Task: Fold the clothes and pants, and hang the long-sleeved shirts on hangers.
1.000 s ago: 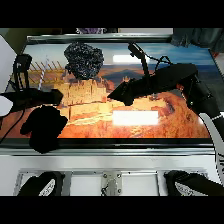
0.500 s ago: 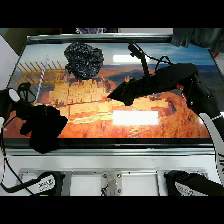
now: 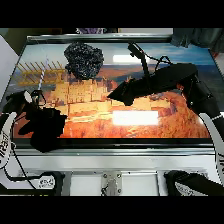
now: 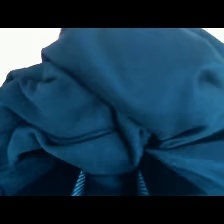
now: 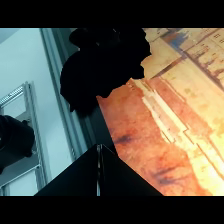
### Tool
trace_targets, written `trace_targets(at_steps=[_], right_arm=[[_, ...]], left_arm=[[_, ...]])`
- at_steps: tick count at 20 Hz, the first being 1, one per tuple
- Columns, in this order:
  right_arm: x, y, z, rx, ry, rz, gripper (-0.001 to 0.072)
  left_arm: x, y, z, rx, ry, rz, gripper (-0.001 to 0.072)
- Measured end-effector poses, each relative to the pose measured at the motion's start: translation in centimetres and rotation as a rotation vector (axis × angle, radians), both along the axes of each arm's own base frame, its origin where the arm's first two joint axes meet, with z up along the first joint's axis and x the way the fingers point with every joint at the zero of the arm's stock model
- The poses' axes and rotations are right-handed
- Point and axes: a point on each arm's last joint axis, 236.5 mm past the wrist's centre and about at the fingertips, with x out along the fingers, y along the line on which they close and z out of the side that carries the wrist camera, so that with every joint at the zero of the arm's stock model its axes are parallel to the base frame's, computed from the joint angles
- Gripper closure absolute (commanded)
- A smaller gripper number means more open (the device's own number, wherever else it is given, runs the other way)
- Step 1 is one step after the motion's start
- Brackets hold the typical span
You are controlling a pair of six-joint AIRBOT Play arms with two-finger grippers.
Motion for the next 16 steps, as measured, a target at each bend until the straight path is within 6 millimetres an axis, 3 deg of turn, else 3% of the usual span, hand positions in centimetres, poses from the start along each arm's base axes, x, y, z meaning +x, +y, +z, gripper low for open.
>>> trace_targets(at_steps=[2,4,6,9,11,13,16], right_arm=[[0.0,0.0,0.0,0.000,0.000,0.000,0.0683],[0.0,0.0,0.0,0.001,0.011,-0.005,0.0683],[0.2,-0.3,0.2,0.003,0.013,-0.016,0.0684],[2.2,-2.8,1.4,-0.001,-0.019,-0.106,0.0684],[4.5,-6.3,2.6,-0.020,-0.063,-0.232,0.0684],[6.8,-11.2,3.7,-0.064,-0.097,-0.406,0.0684],[8.6,-18.8,4.8,-0.138,-0.112,-0.668,0.0683]], left_arm=[[0.9,-1.1,1.8,-0.006,-0.054,-0.017,0.0681],[2.8,-2.3,5.6,0.013,-0.161,-0.061,0.0681],[4.8,-5.2,11.3,0.009,-0.304,-0.127,0.0681],[6.8,-12.8,22.3,-0.067,-0.589,-0.270,0.0681],[6.4,-18.7,29.4,-0.143,-0.779,-0.387,0.0682],[4.8,-24.4,35.9,-0.230,-0.952,-0.508,0.0681],[1.8,-31.8,41.5,-0.364,-1.087,-0.658,0.0681]])
